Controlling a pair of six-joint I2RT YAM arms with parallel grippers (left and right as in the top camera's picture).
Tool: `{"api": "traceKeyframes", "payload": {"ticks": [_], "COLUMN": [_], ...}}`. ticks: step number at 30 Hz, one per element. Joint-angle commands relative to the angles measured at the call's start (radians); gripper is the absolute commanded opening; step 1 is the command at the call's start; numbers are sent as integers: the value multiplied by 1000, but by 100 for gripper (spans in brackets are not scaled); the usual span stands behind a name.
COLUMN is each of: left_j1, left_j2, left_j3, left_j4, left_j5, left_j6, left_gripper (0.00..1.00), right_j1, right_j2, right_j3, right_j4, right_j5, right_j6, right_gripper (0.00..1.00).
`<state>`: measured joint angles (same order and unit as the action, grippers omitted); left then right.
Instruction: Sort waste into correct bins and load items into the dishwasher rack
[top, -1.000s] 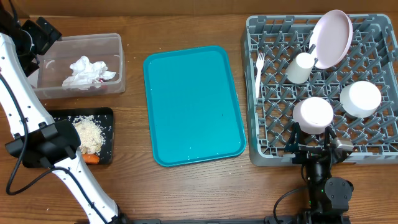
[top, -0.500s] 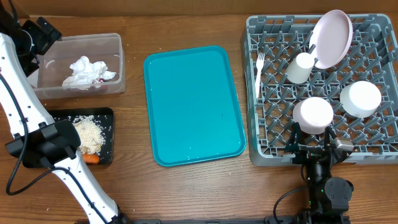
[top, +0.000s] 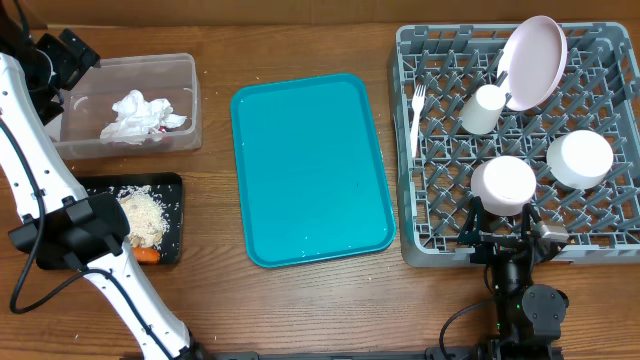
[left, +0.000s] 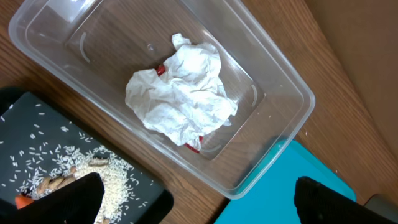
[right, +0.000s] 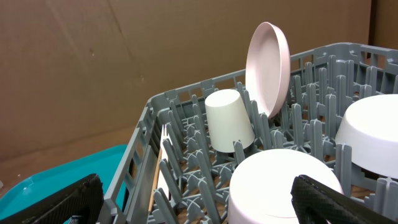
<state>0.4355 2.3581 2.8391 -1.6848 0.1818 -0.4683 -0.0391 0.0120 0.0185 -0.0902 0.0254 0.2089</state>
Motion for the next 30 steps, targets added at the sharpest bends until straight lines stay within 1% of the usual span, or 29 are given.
{"api": "traceKeyframes", "payload": {"ticks": [1,3,6,7,8,10,11,14,16,18,20,21,22,24,26,28,30], "left_j1": [-23,-60,-139,-150,-163,-176,-180,-184,-184,-184,-184,-184,-184,-184,-184,-187,-212], "left_j2": [-34,-80,-274,-319,-387,-498,-591,-804,-940,-1043,-1191,-1237,-1296,-1441,-1544,-1692,-1832], "left_j3": [-1,-49,-380,-447,-561,-738,-873,-1151,-1310,-1433,-1611,-1667,-1741,-1918,-2039,-2220,-2380], "left_j4": [15,92,387,437,514,615,669,729,739,760,820,848,893,1034,1140,1283,1407], "left_j5": [-9,-73,-293,-324,-369,-404,-402,-364,-312,-276,-224,-213,-214,-214,-214,-213,-206], "left_j6": [5,25,208,236,275,303,308,303,303,303,303,304,304,304,308,308,308], "left_gripper": [100,100,100,100,100,100,100,100,100,100,100,100,100,100,100,100,100], "right_j1": [-4,-4,-4,-4,-5,-4,-4,-4,-4,-4,-4,-4,-4,-5,-4,-4,-4], "right_j2": [-9,-9,-9,-9,-9,-9,-9,-9,-9,-9,-9,-9,-9,-9,-9,-9,-9], "right_j3": [-10,-10,-10,-10,-10,-10,-10,-10,-10,-10,-10,-10,-10,-10,-10,-10,-10], "right_j4": [6,6,6,6,6,6,6,6,6,6,6,6,6,6,6,6,6], "right_j5": [-5,-5,-5,-5,-5,-5,-5,-5,-5,-5,-5,-5,-5,-5,-5,-5,-5], "right_j6": [-6,-6,-6,-6,-6,-6,-6,-6,-6,-6,-6,-6,-6,-6,-6,-6,-6], "right_gripper": [100,100,100,100,100,100,100,100,100,100,100,100,100,100,100,100,100]}}
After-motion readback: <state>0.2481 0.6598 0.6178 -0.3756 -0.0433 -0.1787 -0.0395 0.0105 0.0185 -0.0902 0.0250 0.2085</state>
